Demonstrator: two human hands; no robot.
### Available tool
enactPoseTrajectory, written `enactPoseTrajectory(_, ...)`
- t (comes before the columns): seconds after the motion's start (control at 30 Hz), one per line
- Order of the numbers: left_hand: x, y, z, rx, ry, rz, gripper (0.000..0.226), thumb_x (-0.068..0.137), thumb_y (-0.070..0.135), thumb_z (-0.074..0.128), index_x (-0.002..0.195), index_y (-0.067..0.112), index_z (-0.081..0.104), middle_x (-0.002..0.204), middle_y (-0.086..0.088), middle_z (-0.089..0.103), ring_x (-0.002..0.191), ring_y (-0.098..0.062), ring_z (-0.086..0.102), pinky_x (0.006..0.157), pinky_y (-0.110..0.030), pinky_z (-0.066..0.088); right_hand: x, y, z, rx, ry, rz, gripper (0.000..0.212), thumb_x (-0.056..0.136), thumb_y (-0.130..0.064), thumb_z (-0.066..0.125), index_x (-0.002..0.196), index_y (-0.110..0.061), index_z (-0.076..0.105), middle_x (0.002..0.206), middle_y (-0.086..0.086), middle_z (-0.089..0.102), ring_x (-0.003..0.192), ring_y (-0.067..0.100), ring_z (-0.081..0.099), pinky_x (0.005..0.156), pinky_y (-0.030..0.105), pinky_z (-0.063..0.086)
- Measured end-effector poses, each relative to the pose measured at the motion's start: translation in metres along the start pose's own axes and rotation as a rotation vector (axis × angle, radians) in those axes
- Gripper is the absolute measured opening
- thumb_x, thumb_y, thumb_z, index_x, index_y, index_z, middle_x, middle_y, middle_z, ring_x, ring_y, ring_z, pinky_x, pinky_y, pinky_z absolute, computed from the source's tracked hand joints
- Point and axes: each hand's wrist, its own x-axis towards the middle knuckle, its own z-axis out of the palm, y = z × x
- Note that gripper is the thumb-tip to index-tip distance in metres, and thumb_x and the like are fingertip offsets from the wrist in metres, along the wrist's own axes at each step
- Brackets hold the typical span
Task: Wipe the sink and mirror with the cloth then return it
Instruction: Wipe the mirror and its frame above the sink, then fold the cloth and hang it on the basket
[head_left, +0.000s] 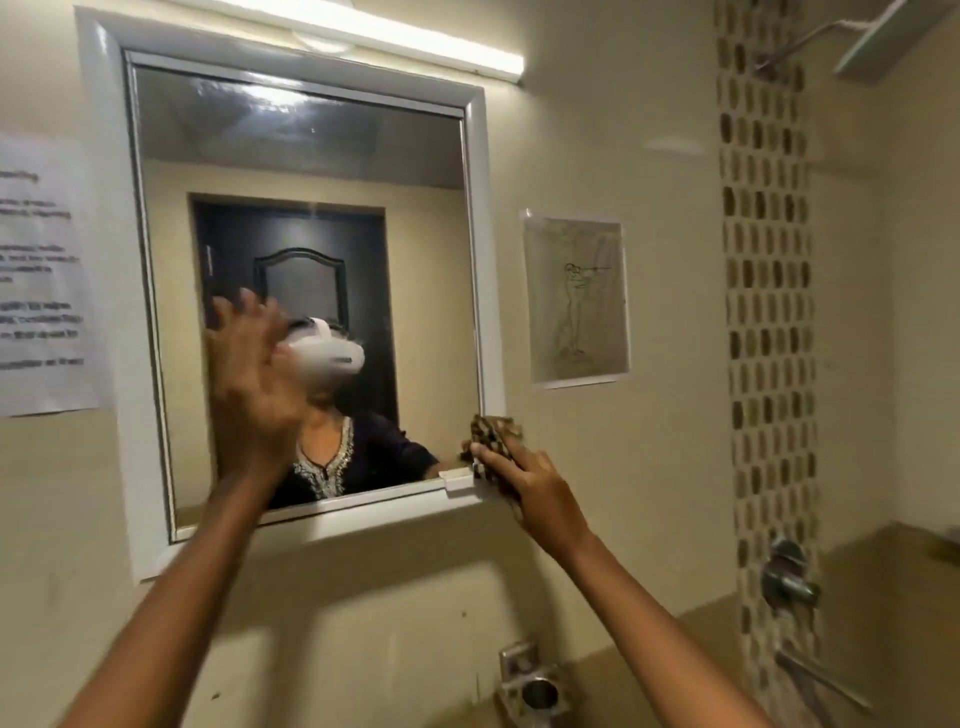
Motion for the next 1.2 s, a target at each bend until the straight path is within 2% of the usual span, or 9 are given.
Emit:
enactPoseTrajectory(0.2, -0.154, 0.093, 0.015, -0.521, -0.45, -0.478, 0.026, 0.09, 0.026, 0.052, 0.113, 0.024, 0.064, 0.127, 0.006, 0.059, 0.126, -0.013, 0.048, 0.107, -0.034, 0.04, -0.075, 0.006, -0.008, 0.015, -0.394, 0.201, 0.051, 0.076, -0.005, 0.062, 0.123, -0.025, 0.06, 0.125, 0.006, 0.063, 0.113, 0.028, 0.059, 0.087, 0.029, 0.048)
enactPoseTrajectory(0.33, -0.213, 0.121, 0.031, -0.648, -0.817, -0.957, 0.013, 0.092, 0.028, 0.052, 0.102, 0.027, 0.059, 0.121, -0.003, 0.06, 0.112, -0.023, 0.056, 0.083, -0.029, 0.044, -0.129, -0.013, -0.03, 0.175, -0.29, 0.328, 0.048, 0.071, -0.004, 0.069, 0.117, -0.019, 0.064, 0.122, 0.004, 0.064, 0.116, 0.018, 0.058, 0.098, 0.007, 0.035)
enactPoseTrajectory(0.4, -0.224, 0.138, 0.036, -0.75, -1.083, -1.077, 0.027, 0.091, 0.041, 0.05, 0.109, 0.021, 0.056, 0.116, -0.005, 0.059, 0.104, -0.024, 0.059, 0.074, -0.028, 0.047, -0.141, -0.023, -0.049, 0.212, -0.229, 0.346, 0.051, 0.071, -0.005, 0.073, 0.12, -0.015, 0.062, 0.128, 0.006, 0.061, 0.122, 0.015, 0.053, 0.1, -0.002, 0.022)
enactPoseTrajectory(0.53, -0.231, 0.177, 0.051, -1.025, -1.156, -1.089, 0.02, 0.087, 0.02, 0.057, 0.103, 0.008, 0.062, 0.092, -0.011, 0.069, 0.076, -0.02, 0.067, 0.057, -0.025, 0.055, -0.164, -0.03, -0.099, 0.321, -0.256, 0.425, 0.072, 0.07, -0.014, 0.078, 0.133, -0.015, 0.043, 0.14, 0.0, 0.045, 0.132, 0.013, 0.04, 0.108, 0.016, 0.026)
enactPoseTrajectory(0.67, -0.238, 0.215, 0.065, -1.086, -1.2, -0.857, 0.022, 0.085, 0.0, 0.056, 0.099, 0.014, 0.066, 0.083, 0.001, 0.075, 0.082, -0.017, 0.068, 0.066, -0.022, 0.054, -0.196, -0.017, -0.165, 0.806, -0.153, 0.806, 0.067, 0.08, -0.007, 0.07, 0.134, -0.024, 0.034, 0.126, -0.013, 0.042, 0.1, 0.002, 0.056, 0.082, 0.019, 0.049)
enactPoseTrajectory(0.8, -0.253, 0.273, 0.08, -1.286, -1.276, -0.809, 0.021, 0.078, 0.008, 0.063, 0.098, 0.015, 0.066, 0.081, 0.007, 0.075, 0.079, -0.005, 0.068, 0.067, -0.016, 0.052, -0.253, 0.012, -0.219, 0.871, -0.204, 1.042, 0.046, 0.083, -0.03, 0.068, 0.124, -0.022, 0.05, 0.131, 0.002, 0.052, 0.104, 0.009, 0.06, 0.087, 0.03, 0.052)
enactPoseTrajectory(0.93, -0.286, 0.35, 0.106, -1.391, -1.37, -0.886, 0.036, 0.07, 0.02, 0.069, 0.105, 0.017, 0.065, 0.097, -0.004, 0.073, 0.091, -0.019, 0.066, 0.083, -0.03, 0.053, -0.316, 0.036, -0.274, 1.199, -0.118, 1.133, 0.056, 0.068, -0.033, 0.08, 0.113, -0.011, 0.055, 0.107, 0.005, 0.067, 0.091, 0.017, 0.067, 0.079, 0.036, 0.058)
enactPoseTrajectory(1.07, -0.34, 0.447, 0.121, -1.383, -1.44, -0.994, 0.025, 0.086, 0.001, 0.053, 0.104, 0.017, 0.062, 0.101, -0.013, 0.068, 0.093, -0.026, 0.061, 0.089, -0.04, 0.048, -0.363, 0.05, -0.35, 0.97, 0.011, 1.2, 0.031, 0.078, -0.008, 0.073, 0.104, -0.011, 0.056, 0.081, 0.003, 0.068, 0.071, 0.01, 0.065, 0.063, 0.025, 0.058)
enactPoseTrajectory(1.2, -0.396, 0.551, 0.122, -1.553, -1.622, -1.266, 0.034, 0.096, 0.023, 0.041, 0.115, 0.0, 0.058, 0.118, -0.023, 0.062, 0.112, -0.034, 0.058, 0.101, -0.045, 0.043, -0.412, 0.072, -0.428, 0.601, 0.0, 1.212, 0.017, 0.085, -0.003, 0.065, 0.101, -0.01, 0.064, 0.071, 0.003, 0.065, 0.065, 0.005, 0.061, 0.06, 0.019, 0.054)
